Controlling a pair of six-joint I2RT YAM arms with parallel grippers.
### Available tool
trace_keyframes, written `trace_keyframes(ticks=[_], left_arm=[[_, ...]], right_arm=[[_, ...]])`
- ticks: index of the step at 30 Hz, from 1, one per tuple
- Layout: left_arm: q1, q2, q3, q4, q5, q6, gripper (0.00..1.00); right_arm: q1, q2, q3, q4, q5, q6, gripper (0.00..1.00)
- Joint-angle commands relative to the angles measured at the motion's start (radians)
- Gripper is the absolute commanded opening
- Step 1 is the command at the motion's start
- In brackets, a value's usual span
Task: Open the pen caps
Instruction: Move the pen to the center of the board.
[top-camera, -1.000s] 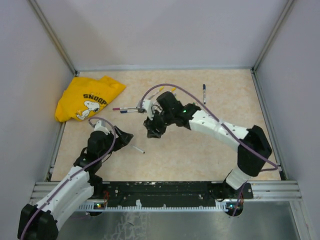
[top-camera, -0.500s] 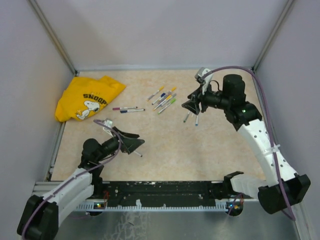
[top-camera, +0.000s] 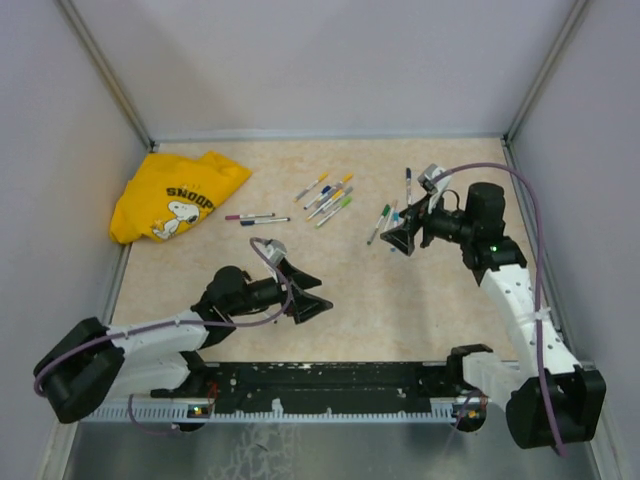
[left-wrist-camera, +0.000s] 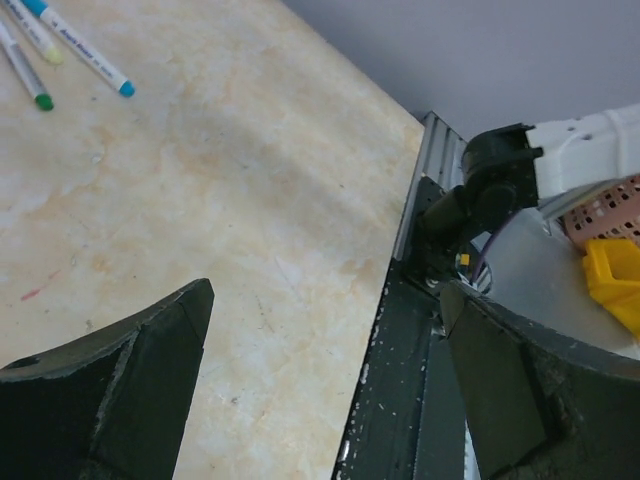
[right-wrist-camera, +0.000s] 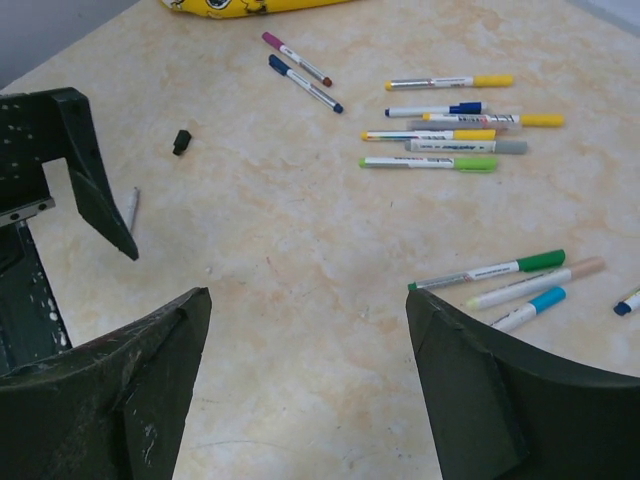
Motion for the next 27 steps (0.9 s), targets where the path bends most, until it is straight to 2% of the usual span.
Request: trace_keyframes(ticks=[1, 4, 9, 13, 18, 23, 25, 27], left_arm=[[-0.002, 0.133, -0.025, 0.222, -0.082, -0.044, 1.00], [0.004, 0.235, -0.015, 0.300, -0.126, -0.115, 1.00], [0.033, 0.396, 0.102, 0.258, -0.073, -0.169, 1.00], [0.029, 0.491, 0.297, -0.023, -0.073, -0.088, 0.96], [0.004, 0.601, 0.561, -0.412, -0.238, 0.069, 0.85], [0.001, 0.763, 0.861, -0.730, -0.339, 0.220, 0.57], [0.001, 0.803, 0.921, -0.787, -0.356, 0.244, 0.49], [0.001, 0.786, 0.898, -0.770, -0.386, 0.254, 0.49]], right_arm=[[-0.009, -0.097, -0.089, 0.191, -0.015, 0.012, 0.80], [-0.009, -0.119, -0.149, 0.246, 0.010, 0.014, 0.79], [-0.009, -0.060, -0.086, 0.139, 0.085, -0.012, 0.78], [-0.011, -0.008, -0.023, 0.046, 0.161, -0.026, 0.79], [-0.036, -0.014, -0.016, 0.039, 0.203, -0.014, 0.80], [-0.071, -0.005, 0.002, 0.019, 0.259, -0.008, 0.81], [-0.096, -0.003, 0.002, 0.017, 0.250, 0.000, 0.81], [-0.108, -0.003, -0.001, 0.019, 0.233, 0.000, 0.81]])
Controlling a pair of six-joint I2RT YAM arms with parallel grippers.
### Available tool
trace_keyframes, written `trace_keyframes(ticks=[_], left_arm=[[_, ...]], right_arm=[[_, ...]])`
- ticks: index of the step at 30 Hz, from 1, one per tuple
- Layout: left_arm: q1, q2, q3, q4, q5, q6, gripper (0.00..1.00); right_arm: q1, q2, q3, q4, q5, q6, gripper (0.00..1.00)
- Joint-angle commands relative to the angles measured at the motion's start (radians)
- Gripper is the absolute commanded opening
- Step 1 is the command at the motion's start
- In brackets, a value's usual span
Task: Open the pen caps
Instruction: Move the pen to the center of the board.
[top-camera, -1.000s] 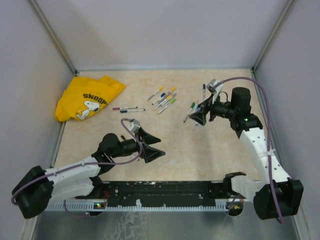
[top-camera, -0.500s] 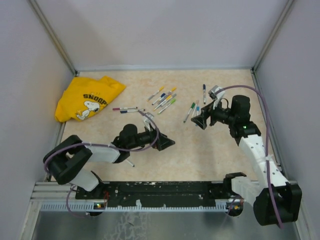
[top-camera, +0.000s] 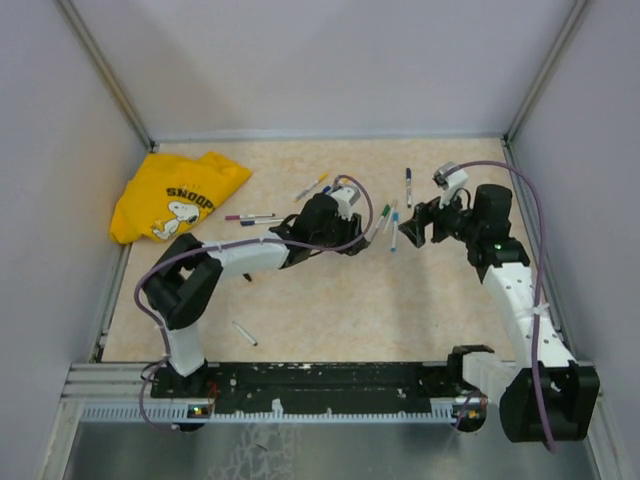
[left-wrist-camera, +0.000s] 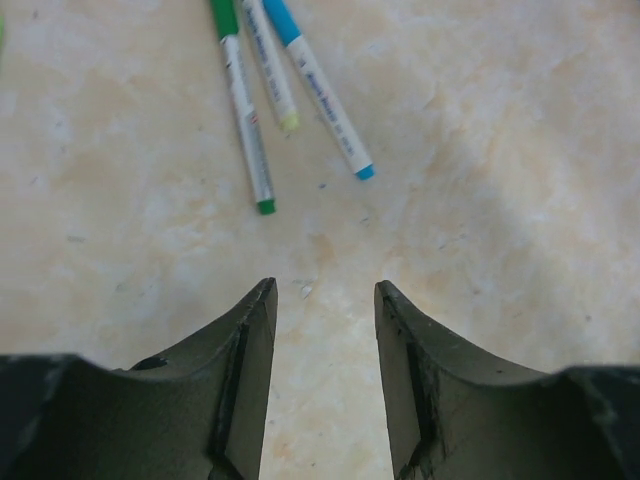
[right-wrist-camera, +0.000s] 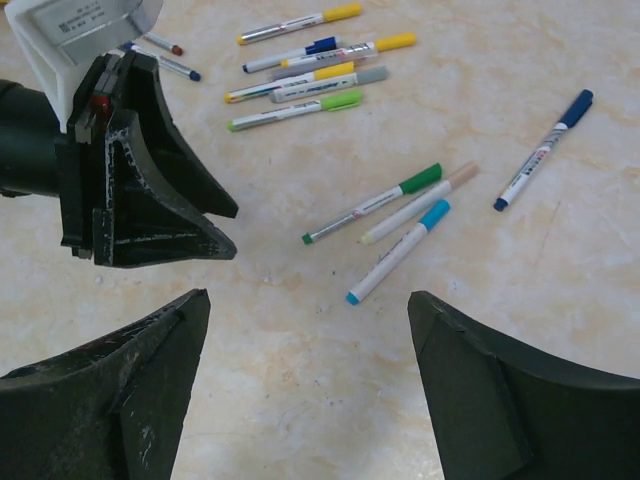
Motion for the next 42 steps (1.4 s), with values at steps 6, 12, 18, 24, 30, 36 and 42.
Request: trace_keyframes(ticks=[6, 12, 18, 24, 30, 36, 42], left_arm=[[-0.003, -0.251, -0.236, -0.123, -0.189, 0.099, 0.49], [0.001, -0.529, -0.487, -0.238, -0.340, -0.059, 0.48], [0.002, -0.645, -0.536, -0.449, -0.463, -0.219, 0.38], [0.002, -0.675, -0.529, -0.586, -0.558, -0.329, 0.28], [0.002, -0.677, -0.543, -0.519, -0.530, -0.291, 0.27], [0.003, -0.630, -0.589, -0.108, -0.347, -0.177, 0.73], [0.008, -0.368, -0.359, -0.061, -0.322, -0.034, 0.65]], right_arm=[[-0.031, 0.026, 0.050, 0.000, -0.109, -0.026, 0.78], [0.010, 0.055, 0.048, -0.043, -0.285, -0.092, 0.72], [0.110, 0.076, 0.042, -0.044, -0.301, -0.119, 0.71], [0.130, 0.071, 0.031, -0.031, -0.295, -0.112, 0.70], [0.137, 0.070, 0.031, -0.028, -0.280, -0.112, 0.70], [0.137, 0.069, 0.033, -0.031, -0.245, -0.119, 0.70], [0.136, 0.063, 0.041, -0.032, -0.117, -0.127, 0.70]])
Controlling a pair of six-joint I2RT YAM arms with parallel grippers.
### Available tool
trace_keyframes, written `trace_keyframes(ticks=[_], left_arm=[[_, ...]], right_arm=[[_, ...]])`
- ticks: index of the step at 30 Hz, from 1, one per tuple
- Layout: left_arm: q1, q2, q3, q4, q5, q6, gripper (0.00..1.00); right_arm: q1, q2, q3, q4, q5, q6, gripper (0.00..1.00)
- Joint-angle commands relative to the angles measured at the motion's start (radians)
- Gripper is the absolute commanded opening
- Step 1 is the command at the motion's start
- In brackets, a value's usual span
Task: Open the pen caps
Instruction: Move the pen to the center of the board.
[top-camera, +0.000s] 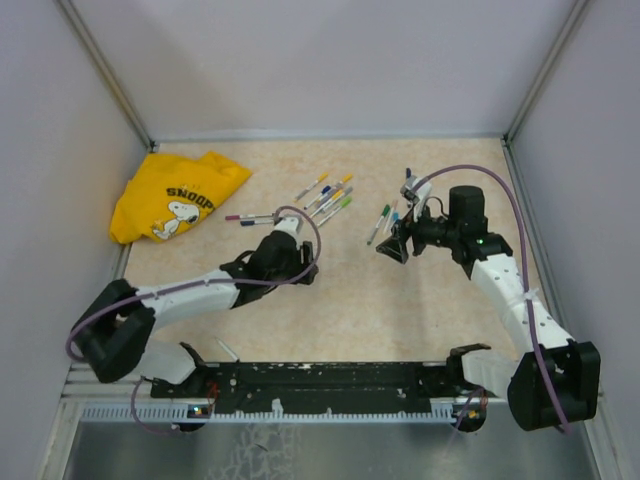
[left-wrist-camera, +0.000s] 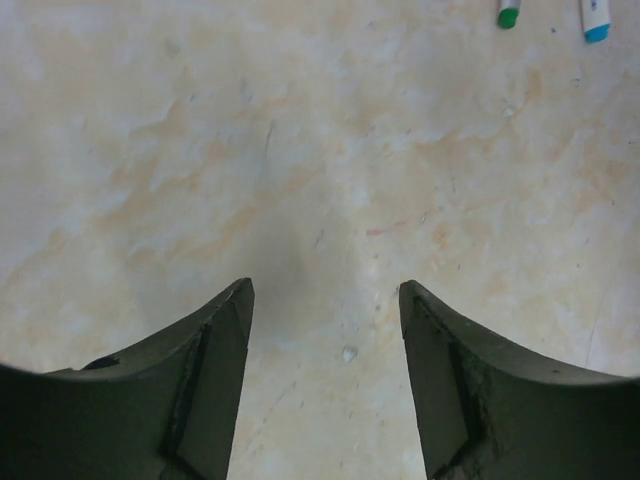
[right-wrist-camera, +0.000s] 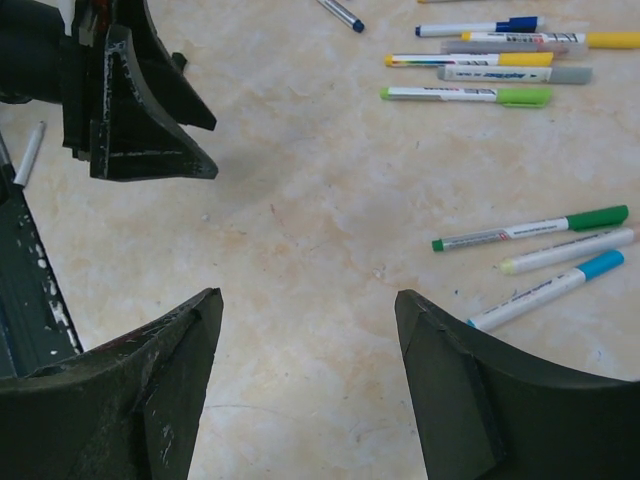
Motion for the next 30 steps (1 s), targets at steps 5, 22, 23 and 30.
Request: trace_keyframes(ticks=[5, 22, 23, 30], left_arm=[[0.011, 0.455, 0.468, -0.049, 0.082, 0.282, 0.49], [0.055, 0.837, 0.939, -0.074, 0.406, 0.335, 0.52], [0.055, 0.849, 0.953, -0.070, 0.423, 0.326, 0.52], [0.053, 0.906, 1.016, -0.087, 0.383, 0.295, 0.55]], right_arm=[[-0.019, -0.009, 0.041, 0.036, 0.161, -0.003, 0.71], [-0.100, -0.026, 0.039, 0.056, 0.215, 0.024, 0.71], [-0.101, -0.025, 0.039, 0.057, 0.216, 0.025, 0.71], [-0.111, -0.027, 0.040, 0.058, 0.213, 0.027, 0.71]])
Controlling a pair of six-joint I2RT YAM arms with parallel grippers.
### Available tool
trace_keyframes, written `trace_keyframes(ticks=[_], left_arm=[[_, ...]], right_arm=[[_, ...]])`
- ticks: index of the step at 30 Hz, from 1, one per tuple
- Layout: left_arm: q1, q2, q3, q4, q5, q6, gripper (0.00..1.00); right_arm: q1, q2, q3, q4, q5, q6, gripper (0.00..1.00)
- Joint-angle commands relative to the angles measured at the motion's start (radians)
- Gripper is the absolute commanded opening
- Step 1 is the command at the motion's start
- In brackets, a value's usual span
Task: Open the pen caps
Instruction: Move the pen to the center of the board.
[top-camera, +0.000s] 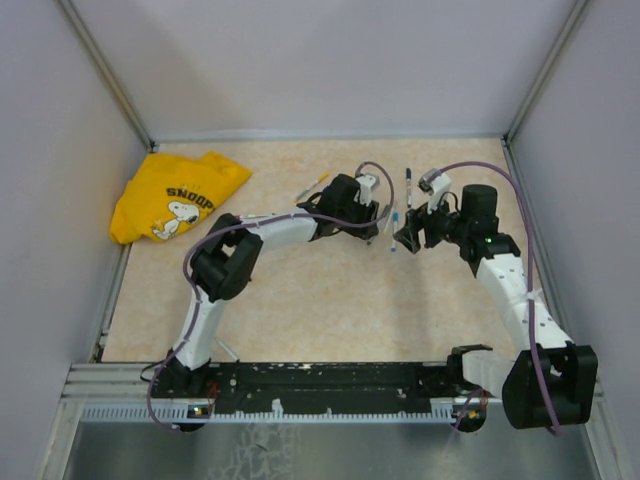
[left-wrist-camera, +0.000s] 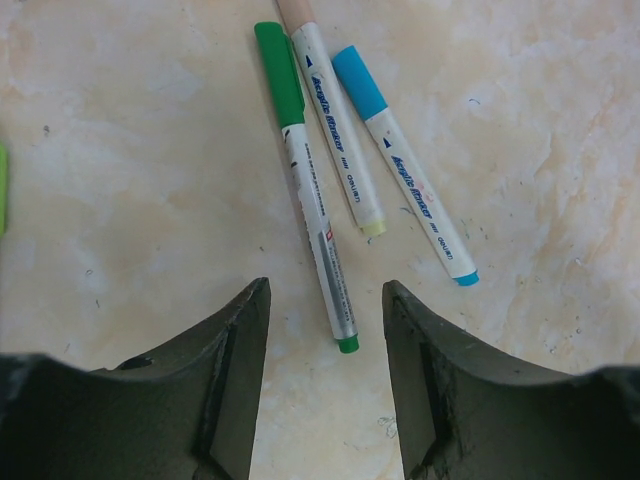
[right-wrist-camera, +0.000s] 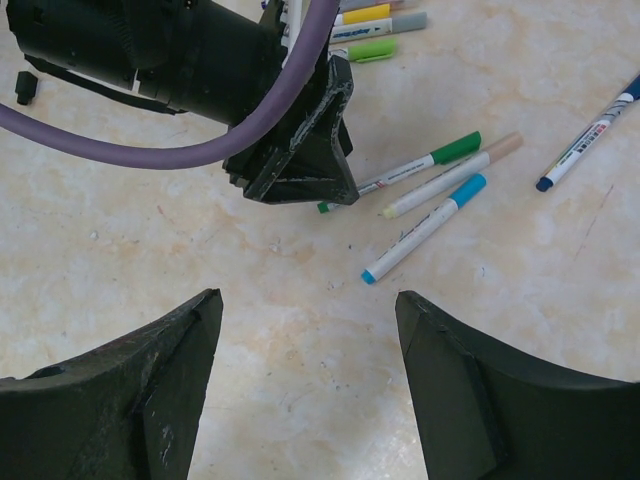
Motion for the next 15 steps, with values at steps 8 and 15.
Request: trace_keyframes(ticks=[8, 15], left_arm=[[-0.030, 0.060, 0.088, -0.059, -0.062, -0.026, 0.53], [-0.045, 0.069, 0.093, -0.083, -0.114, -0.009, 0.42]], right_arm=[[-0.013, -0.025, 0.041, 0.049, -0.005, 0.008, 0.71], [-0.013, -0.027, 0.039, 0.049, -0.012, 0.009, 0.71]])
